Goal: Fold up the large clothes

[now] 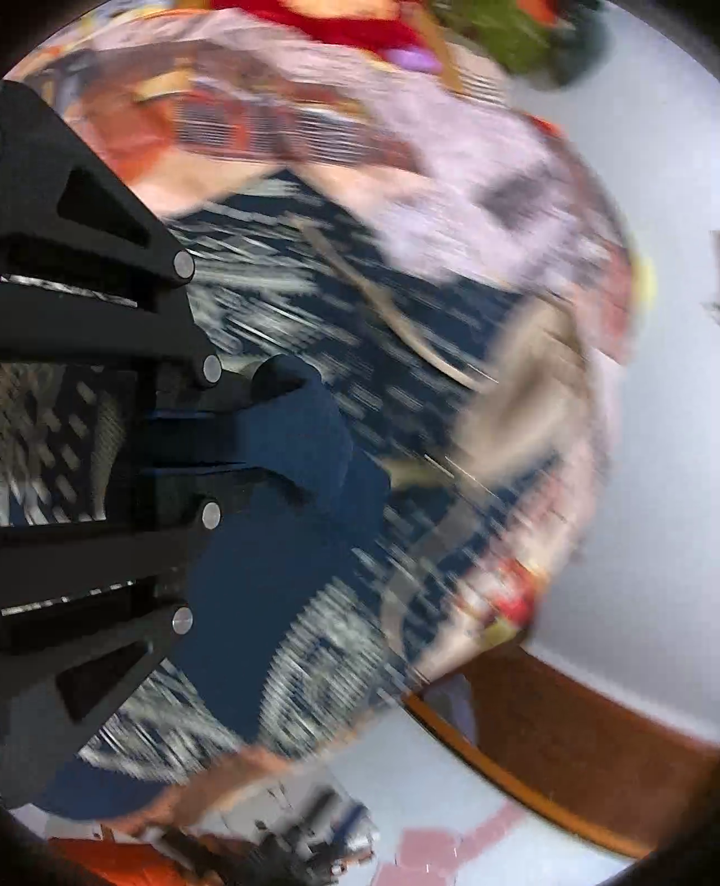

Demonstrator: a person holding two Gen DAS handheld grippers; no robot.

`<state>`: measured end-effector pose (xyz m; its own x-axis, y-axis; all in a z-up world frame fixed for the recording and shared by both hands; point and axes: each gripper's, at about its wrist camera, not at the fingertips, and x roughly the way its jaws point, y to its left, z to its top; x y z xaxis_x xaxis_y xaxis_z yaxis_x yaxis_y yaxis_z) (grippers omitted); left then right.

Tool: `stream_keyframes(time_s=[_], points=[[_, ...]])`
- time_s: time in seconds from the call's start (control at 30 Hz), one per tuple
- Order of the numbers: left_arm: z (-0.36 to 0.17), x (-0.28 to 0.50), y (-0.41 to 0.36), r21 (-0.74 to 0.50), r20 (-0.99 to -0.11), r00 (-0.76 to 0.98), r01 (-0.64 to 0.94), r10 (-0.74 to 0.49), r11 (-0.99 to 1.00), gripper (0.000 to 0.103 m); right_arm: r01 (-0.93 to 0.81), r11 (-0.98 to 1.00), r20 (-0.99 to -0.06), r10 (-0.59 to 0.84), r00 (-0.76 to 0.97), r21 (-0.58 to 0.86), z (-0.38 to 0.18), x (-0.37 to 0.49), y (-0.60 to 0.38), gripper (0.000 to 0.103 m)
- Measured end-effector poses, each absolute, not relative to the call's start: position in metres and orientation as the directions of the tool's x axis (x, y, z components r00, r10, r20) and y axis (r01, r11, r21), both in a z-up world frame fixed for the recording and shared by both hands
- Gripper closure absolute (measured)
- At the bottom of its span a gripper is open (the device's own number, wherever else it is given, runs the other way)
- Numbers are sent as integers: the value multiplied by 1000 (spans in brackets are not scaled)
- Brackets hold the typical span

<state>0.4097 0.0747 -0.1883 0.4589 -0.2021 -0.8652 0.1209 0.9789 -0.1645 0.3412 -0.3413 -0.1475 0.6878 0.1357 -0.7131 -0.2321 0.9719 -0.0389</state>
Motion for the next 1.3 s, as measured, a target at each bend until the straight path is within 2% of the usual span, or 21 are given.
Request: stream_keyframes(time_s=[0.1,0.2,0.23,0.3,0.53,0.73,0.8,1.0,1.03,1.1,1.13,1.2,1.23,1.3], points=[[-232,402,99,-193,-926,318,71,-205,979,90,-237,970,-729,130,672,-45,-153,342,-331,19],[-258,389,115,-219,-947,236,23,-218,976,73,-245,968,-745,120,656,-60,-160,345,-321,19],[-263,384,121,-225,-947,233,5,-220,974,63,-247,967,-751,117,650,-63,-163,347,-319,19],[-266,374,130,-225,-946,244,-20,-213,974,56,-247,967,-764,112,635,-63,-169,349,-314,19],[-261,350,161,-299,-921,278,-52,-274,953,56,-249,965,-789,95,607,-76,-180,352,-305,19],[-235,353,201,-319,-896,365,-130,-254,939,54,-249,965,-773,97,627,-80,-173,355,-305,19],[-236,359,214,-325,-894,374,-167,-245,931,50,-246,965,-771,93,630,-85,-171,359,-306,19],[-268,370,222,-342,-915,299,-223,-270,913,50,-243,969,-786,117,607,-43,-174,373,-308,19],[-272,370,221,-344,-916,293,-225,-273,912,50,-245,969,-791,122,600,-36,-176,375,-308,19],[-275,370,215,-353,-910,310,-226,-276,908,62,-249,968,-802,129,584,-26,-181,382,-306,19],[-273,371,212,-345,-909,322,-222,-266,912,73,-252,968,-808,133,573,-20,-185,386,-305,19],[-265,372,204,-291,-913,349,-197,-210,936,86,-251,968,-820,138,556,-8,-191,392,-304,19],[-258,372,199,-253,-913,367,-168,-177,953,96,-250,968,-826,143,546,3,-194,396,-304,19],[-241,373,190,-199,-903,409,-135,-128,971,97,-239,970,-838,154,523,29,-201,406,-304,19]])
